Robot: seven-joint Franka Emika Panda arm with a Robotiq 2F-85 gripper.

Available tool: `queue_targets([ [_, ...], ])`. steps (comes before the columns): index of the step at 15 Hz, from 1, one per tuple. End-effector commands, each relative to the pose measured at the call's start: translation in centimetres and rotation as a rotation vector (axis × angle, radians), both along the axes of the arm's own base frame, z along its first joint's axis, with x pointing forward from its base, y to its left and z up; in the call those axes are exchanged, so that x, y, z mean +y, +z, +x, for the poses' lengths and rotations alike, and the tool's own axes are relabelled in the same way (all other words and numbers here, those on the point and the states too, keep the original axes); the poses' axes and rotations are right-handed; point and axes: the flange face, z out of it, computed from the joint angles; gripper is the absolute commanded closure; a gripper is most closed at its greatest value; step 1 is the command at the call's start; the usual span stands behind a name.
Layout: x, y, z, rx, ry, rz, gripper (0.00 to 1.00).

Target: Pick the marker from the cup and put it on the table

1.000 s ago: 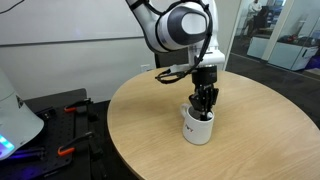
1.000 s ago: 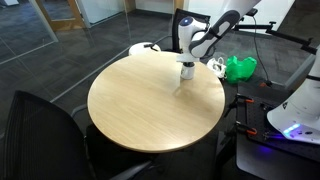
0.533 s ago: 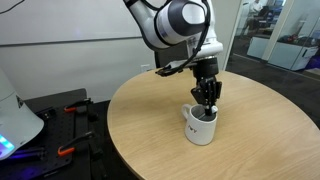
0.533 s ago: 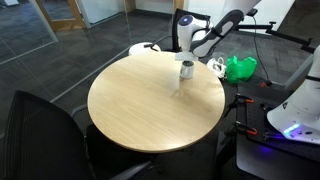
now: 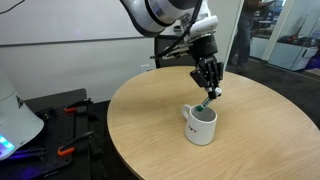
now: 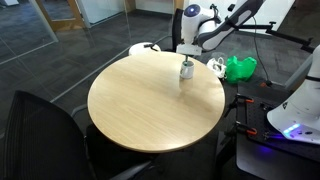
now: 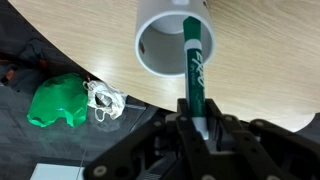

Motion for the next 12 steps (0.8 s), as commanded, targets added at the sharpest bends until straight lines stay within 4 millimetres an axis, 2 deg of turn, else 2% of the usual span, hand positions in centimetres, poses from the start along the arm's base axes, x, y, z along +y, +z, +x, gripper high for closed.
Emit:
queue_targets([
  [1, 1.3, 3.4, -1.3, -0.075, 0.016, 0.014, 0.95],
  [5, 2.9, 6.0, -0.4, -0.109, 0.049, 0.052, 0.95],
  [8, 4.8, 7.0, 1.1, -0.108, 0.091, 0.104, 0.95],
  [11, 6.8, 7.9, 2.6, -0.106, 0.144, 0.162, 0.95],
  [12, 6.2, 6.8, 1.9, -0.113, 0.118, 0.14, 0.95],
])
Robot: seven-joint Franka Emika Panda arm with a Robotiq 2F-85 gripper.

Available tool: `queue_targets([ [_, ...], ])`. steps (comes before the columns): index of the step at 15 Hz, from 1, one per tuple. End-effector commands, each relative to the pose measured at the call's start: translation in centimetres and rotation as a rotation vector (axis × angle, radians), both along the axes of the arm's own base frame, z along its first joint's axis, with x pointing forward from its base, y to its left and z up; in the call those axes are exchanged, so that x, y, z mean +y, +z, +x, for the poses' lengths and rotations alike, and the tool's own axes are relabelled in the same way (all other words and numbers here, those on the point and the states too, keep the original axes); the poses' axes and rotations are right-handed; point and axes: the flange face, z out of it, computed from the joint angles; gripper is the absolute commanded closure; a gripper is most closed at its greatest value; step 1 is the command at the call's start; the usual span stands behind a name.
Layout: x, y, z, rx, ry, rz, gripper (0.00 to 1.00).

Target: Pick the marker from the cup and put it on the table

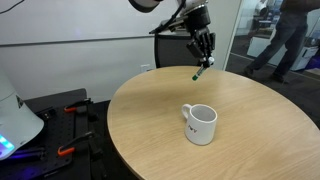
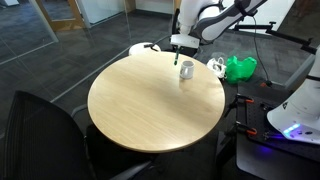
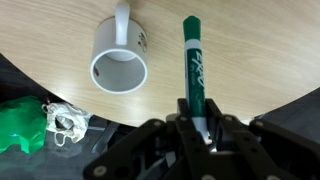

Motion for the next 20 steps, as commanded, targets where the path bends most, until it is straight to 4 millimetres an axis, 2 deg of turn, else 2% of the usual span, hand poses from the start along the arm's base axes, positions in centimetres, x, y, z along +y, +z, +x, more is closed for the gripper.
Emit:
queue_targets([
  [1, 0.3, 0.2, 0.2, -0.001, 0.01, 0.004, 0.79],
  [6, -0.1, -0.2, 0.1, 0.008, 0.003, 0.004, 0.79],
  [7, -0.1, -0.2, 0.1, 0.008, 0.003, 0.004, 0.95],
  [12, -0.6, -1.0, 3.5, 0.018, 0.004, 0.027, 0.95],
  [20, -0.3, -1.5, 9.2, 0.11, 0.059, 0.121, 0.95],
])
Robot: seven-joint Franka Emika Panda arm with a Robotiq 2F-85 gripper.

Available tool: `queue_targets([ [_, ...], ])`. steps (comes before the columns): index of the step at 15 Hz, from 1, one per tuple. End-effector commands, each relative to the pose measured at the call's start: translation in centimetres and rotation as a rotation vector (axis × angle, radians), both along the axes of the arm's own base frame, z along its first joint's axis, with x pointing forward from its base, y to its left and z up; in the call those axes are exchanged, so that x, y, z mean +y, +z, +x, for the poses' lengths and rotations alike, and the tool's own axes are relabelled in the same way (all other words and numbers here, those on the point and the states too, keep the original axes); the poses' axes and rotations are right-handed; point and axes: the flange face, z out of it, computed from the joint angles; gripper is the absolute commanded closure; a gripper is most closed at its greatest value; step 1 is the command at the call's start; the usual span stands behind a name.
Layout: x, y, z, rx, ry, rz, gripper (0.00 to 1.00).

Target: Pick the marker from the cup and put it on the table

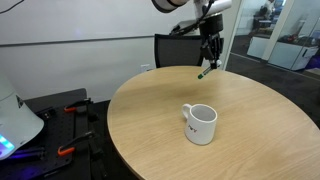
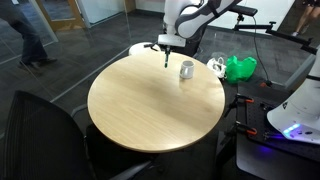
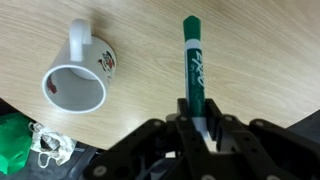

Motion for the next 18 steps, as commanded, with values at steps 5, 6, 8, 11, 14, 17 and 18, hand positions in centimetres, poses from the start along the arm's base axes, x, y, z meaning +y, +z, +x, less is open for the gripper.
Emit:
queue_targets([
  [5, 0.3, -2.1, 4.1, 0.108, 0.043, 0.013, 0.95],
  [6, 0.4, -2.9, 4.3, 0.124, 0.05, 0.01, 0.95],
  [8, 0.8, -4.9, 4.6, 0.154, 0.062, 0.006, 0.95],
  [11, 1.4, -7.9, 4.9, 0.214, 0.089, 0.013, 0.95],
  [14, 1.8, -10.4, 5.2, 0.276, 0.103, 0.018, 0.95],
  [17, 1.9, -12.0, 5.5, 0.334, 0.114, 0.028, 0.95],
  [18, 1.9, -12.5, 5.6, 0.351, 0.114, 0.03, 0.95],
])
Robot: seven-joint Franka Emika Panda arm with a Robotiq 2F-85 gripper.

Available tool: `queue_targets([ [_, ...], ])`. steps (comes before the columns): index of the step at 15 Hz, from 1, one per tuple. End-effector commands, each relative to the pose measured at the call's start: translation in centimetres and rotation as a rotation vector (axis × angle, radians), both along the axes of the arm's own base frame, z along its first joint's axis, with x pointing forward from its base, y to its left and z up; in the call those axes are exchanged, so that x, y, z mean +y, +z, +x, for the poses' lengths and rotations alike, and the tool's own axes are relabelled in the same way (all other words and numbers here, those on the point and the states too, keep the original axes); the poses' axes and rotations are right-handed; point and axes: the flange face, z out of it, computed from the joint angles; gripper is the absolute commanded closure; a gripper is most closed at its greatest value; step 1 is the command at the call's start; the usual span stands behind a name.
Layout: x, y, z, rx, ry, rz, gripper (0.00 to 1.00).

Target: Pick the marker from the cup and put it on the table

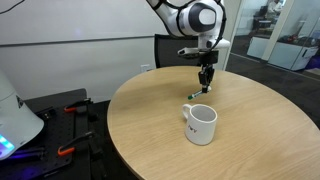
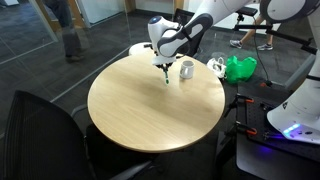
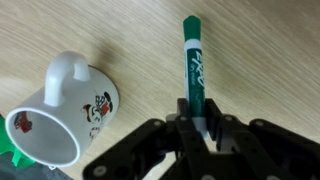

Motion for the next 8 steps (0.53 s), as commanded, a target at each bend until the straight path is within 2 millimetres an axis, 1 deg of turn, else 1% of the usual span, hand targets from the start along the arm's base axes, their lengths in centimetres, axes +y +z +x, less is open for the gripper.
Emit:
queue_targets([
  [1, 0.09, -0.69, 1.06, 0.065, 0.012, 0.016, 0.95],
  [3, 0.18, -1.07, 1.28, 0.086, 0.016, 0.011, 0.95],
  [4, 0.24, -1.15, 1.39, 0.094, 0.014, 0.006, 0.64],
  [5, 0.29, -1.18, 1.51, 0.098, 0.014, 0.002, 0.52],
  [6, 0.35, -1.17, 1.62, 0.102, 0.012, -0.003, 0.47],
  [8, 0.52, -0.96, 1.84, 0.099, 0.013, -0.011, 0.31],
])
